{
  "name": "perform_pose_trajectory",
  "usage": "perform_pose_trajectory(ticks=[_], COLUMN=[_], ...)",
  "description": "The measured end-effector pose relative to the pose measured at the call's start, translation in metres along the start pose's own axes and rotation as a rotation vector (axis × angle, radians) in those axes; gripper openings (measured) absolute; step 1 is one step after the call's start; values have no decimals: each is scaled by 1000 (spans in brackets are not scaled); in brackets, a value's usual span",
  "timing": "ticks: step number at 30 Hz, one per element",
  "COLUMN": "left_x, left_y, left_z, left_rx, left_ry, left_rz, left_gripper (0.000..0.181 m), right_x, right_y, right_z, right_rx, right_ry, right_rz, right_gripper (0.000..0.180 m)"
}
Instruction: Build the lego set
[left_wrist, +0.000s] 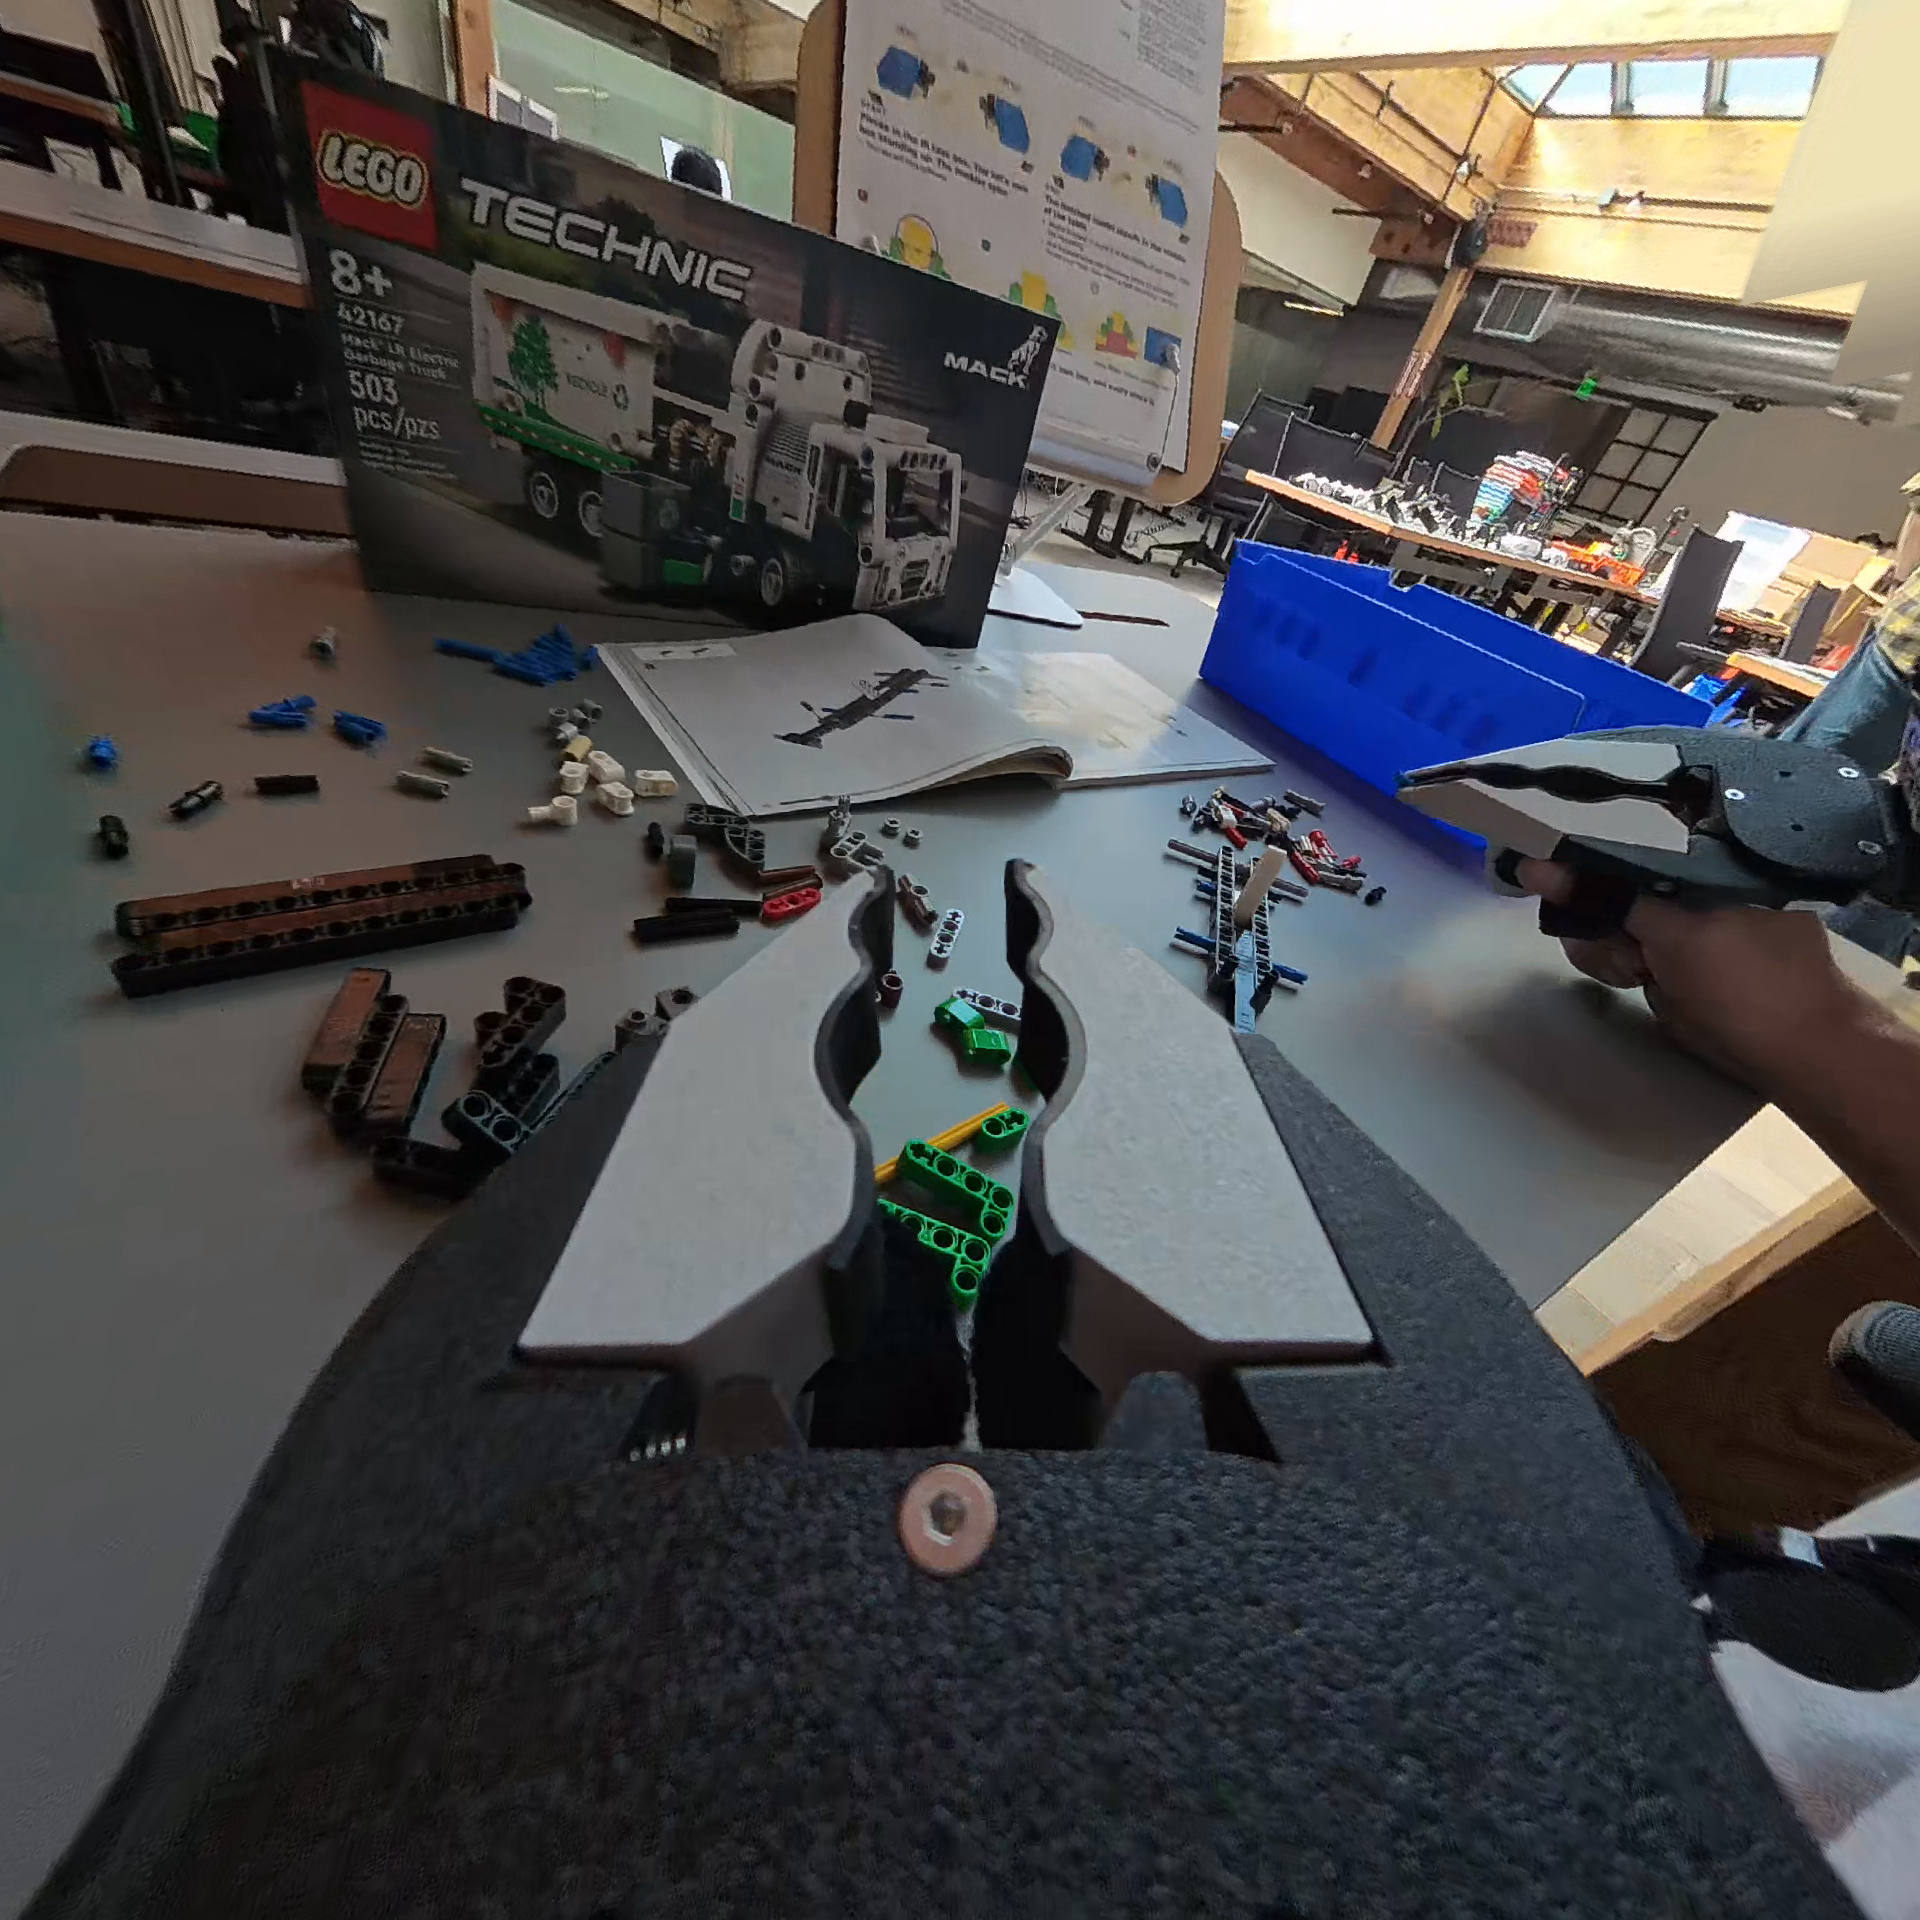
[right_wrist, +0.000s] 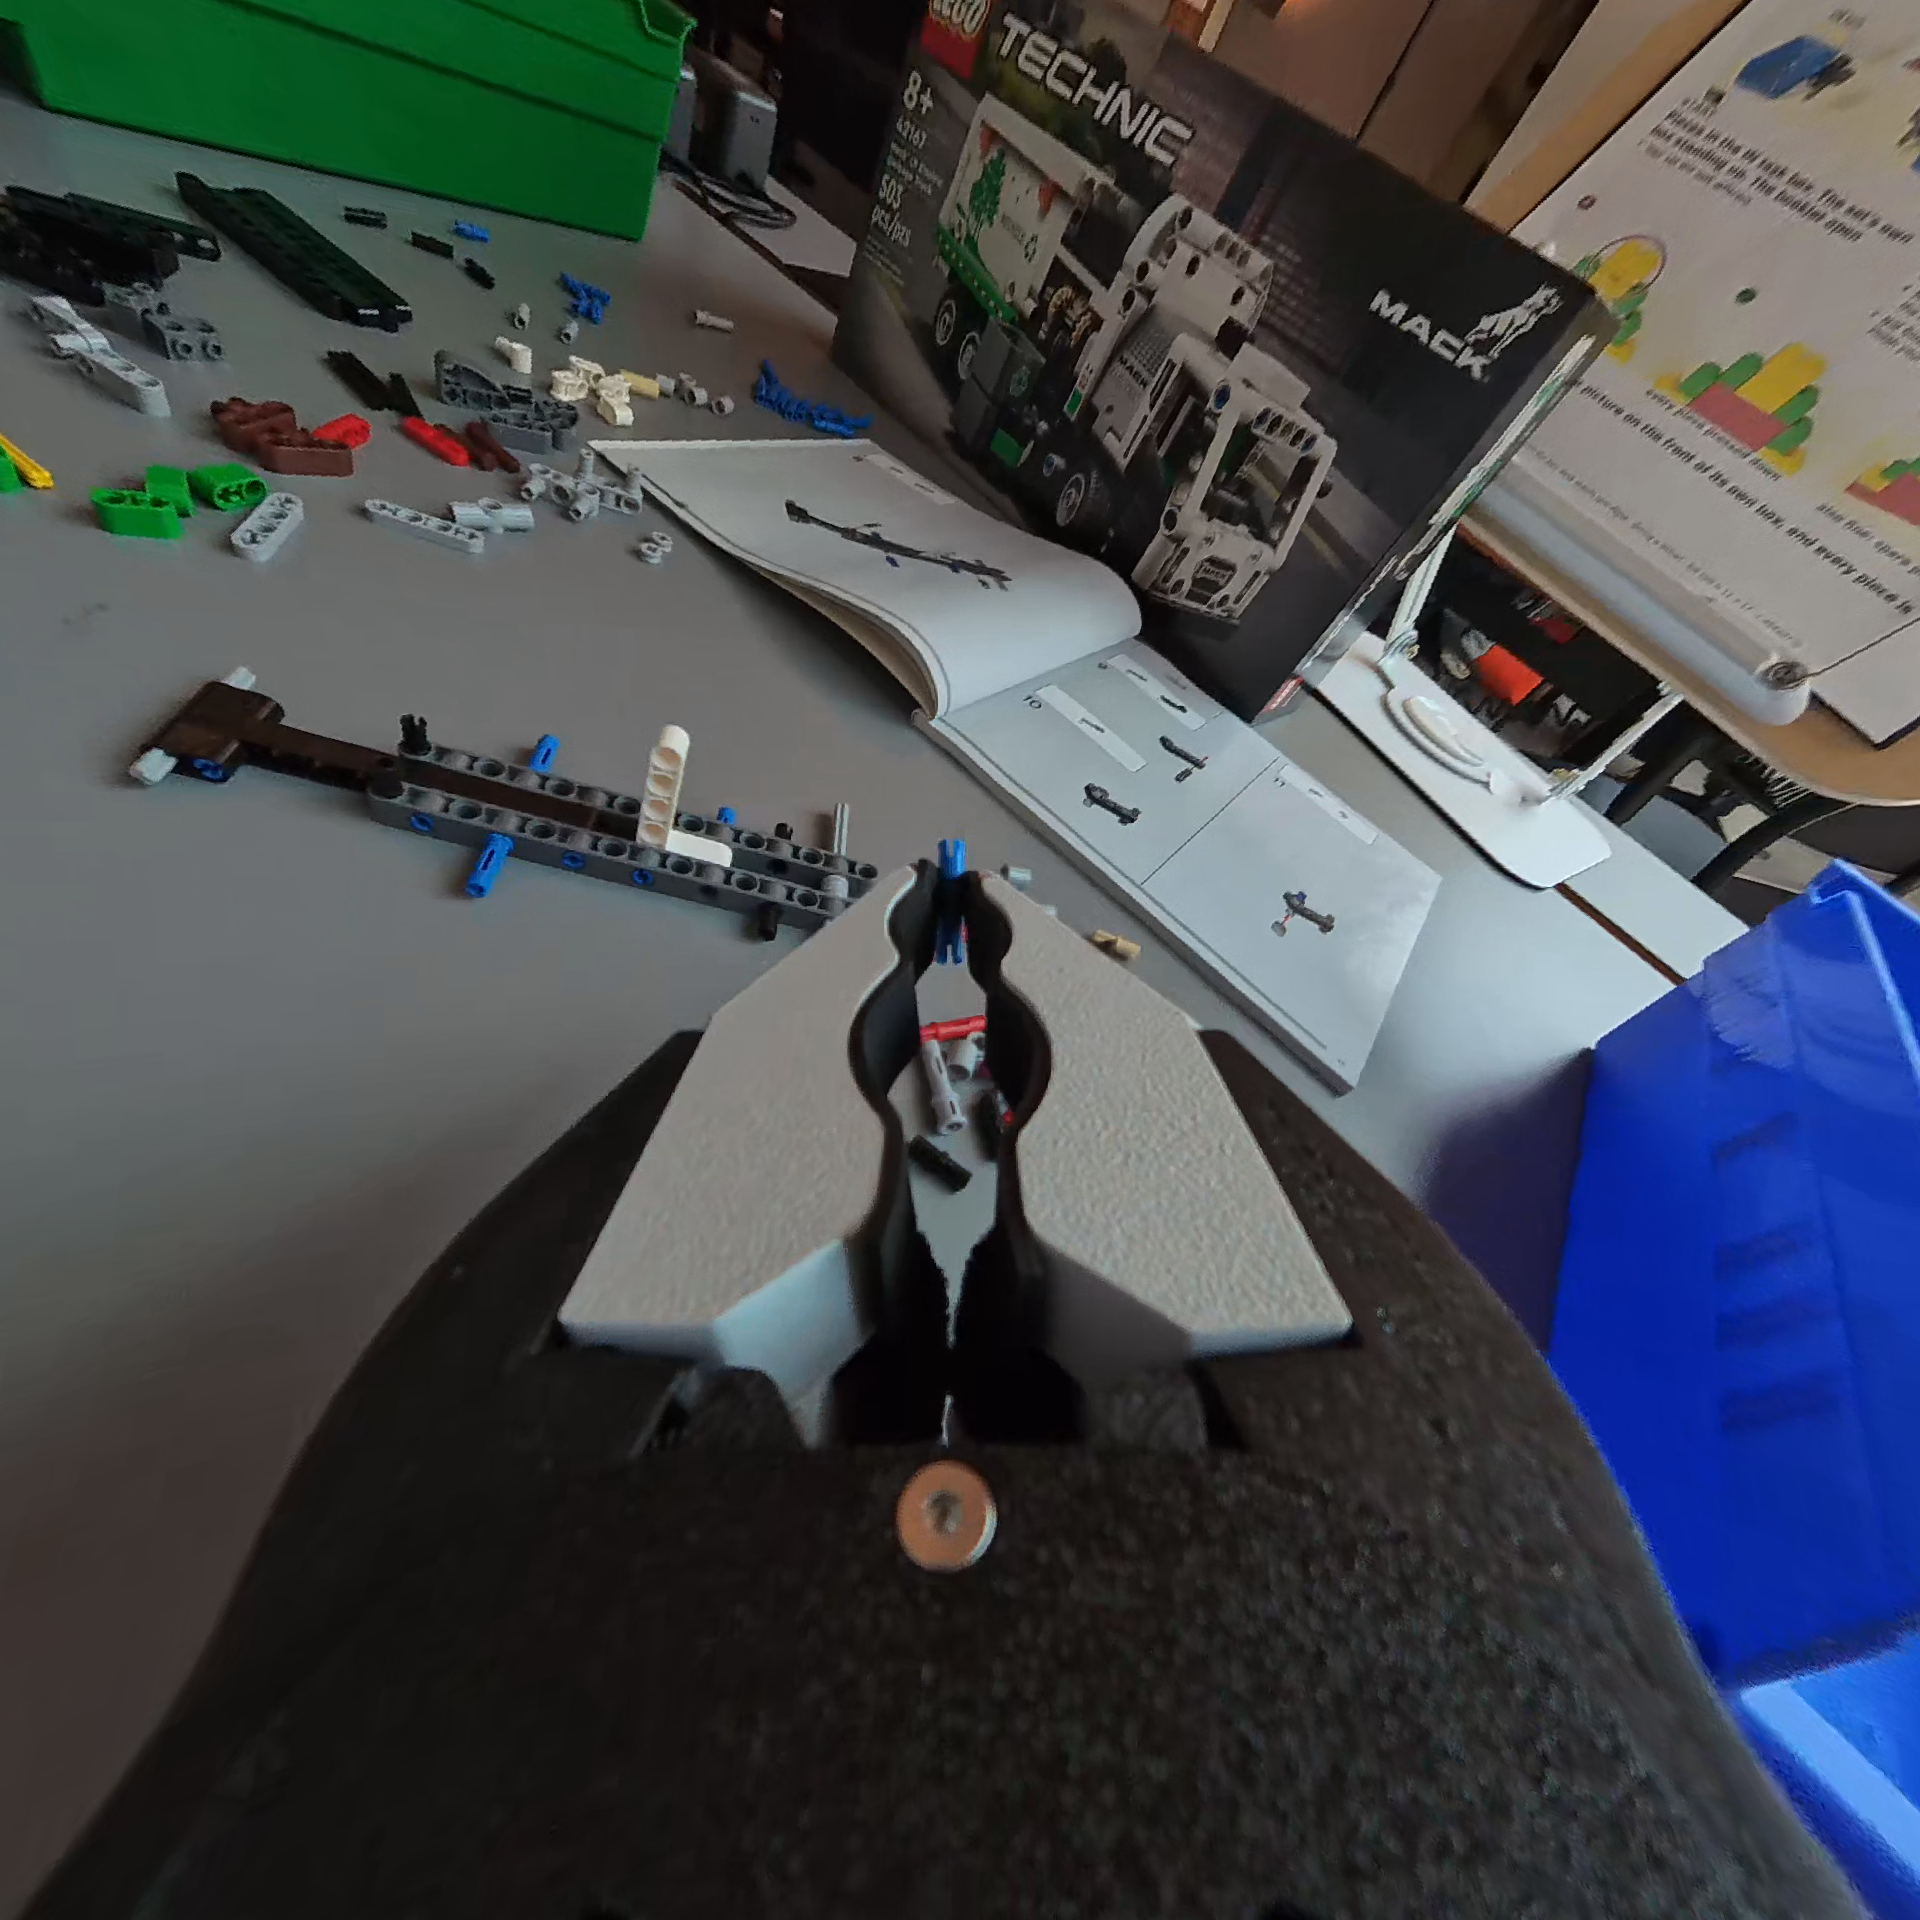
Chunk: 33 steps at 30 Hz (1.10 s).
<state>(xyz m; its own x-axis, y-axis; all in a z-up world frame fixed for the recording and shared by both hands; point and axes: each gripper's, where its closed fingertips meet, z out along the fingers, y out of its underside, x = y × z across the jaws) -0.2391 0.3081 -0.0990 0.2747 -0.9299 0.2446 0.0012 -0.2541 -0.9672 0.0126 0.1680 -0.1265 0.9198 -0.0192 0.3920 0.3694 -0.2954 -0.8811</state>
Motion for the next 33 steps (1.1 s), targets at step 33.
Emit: perform_pose_trajectory(ticks=[33], left_x=[127], left_y=[32], left_z=[9], left_rx=[-230], left_ry=[527], left_rz=[296], left_gripper=[25], right_x=[-135], right_y=[-113], right_z=[-8], right_rx=[340], right_ry=[-836], right_rz=[536], right_gripper=[3])
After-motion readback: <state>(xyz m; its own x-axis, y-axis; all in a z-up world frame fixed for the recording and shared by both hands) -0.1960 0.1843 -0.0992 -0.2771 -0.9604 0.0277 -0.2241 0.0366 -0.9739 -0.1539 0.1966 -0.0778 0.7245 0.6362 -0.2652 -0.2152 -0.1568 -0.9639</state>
